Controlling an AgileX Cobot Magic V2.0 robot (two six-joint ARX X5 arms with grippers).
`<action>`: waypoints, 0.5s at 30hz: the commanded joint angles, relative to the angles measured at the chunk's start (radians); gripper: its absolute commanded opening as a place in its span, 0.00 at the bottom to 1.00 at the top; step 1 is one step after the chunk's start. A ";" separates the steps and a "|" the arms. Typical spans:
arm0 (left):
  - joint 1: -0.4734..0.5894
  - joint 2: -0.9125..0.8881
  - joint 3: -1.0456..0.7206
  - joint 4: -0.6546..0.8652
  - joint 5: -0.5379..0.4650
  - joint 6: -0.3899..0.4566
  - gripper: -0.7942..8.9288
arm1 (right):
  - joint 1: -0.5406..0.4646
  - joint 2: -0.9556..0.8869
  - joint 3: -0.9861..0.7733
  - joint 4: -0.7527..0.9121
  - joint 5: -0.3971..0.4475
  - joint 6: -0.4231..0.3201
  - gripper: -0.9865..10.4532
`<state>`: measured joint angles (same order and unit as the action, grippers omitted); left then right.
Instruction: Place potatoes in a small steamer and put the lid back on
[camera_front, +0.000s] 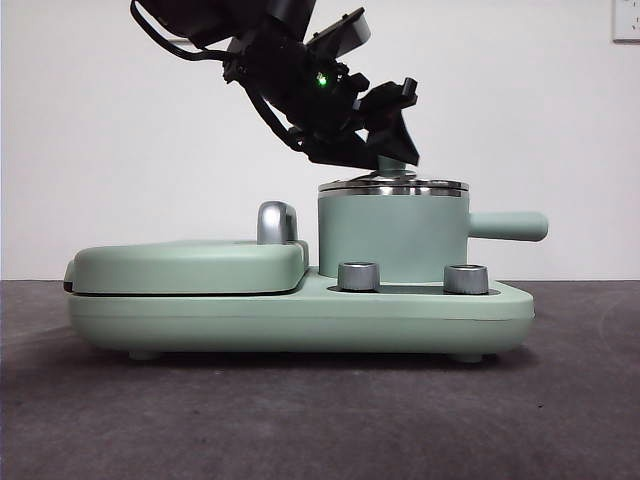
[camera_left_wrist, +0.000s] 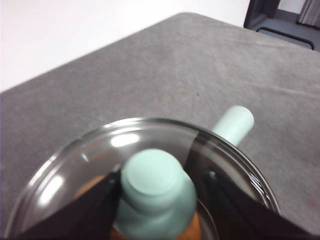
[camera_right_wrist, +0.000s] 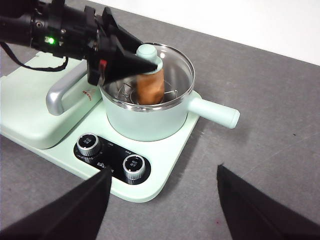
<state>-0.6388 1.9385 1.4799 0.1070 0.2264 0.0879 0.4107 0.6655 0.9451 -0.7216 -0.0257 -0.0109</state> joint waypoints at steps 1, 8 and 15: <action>-0.008 0.014 0.023 -0.012 0.003 -0.028 0.41 | 0.005 0.005 0.005 0.005 0.001 -0.001 0.38; -0.006 -0.076 0.023 -0.131 0.015 -0.068 0.40 | 0.005 0.006 0.005 -0.012 0.001 0.000 0.38; 0.039 -0.196 0.018 -0.329 0.089 -0.207 0.40 | 0.005 0.006 0.005 -0.025 0.000 0.001 0.38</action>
<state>-0.6052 1.7416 1.4815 -0.2096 0.2962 -0.0669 0.4107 0.6655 0.9451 -0.7479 -0.0257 -0.0109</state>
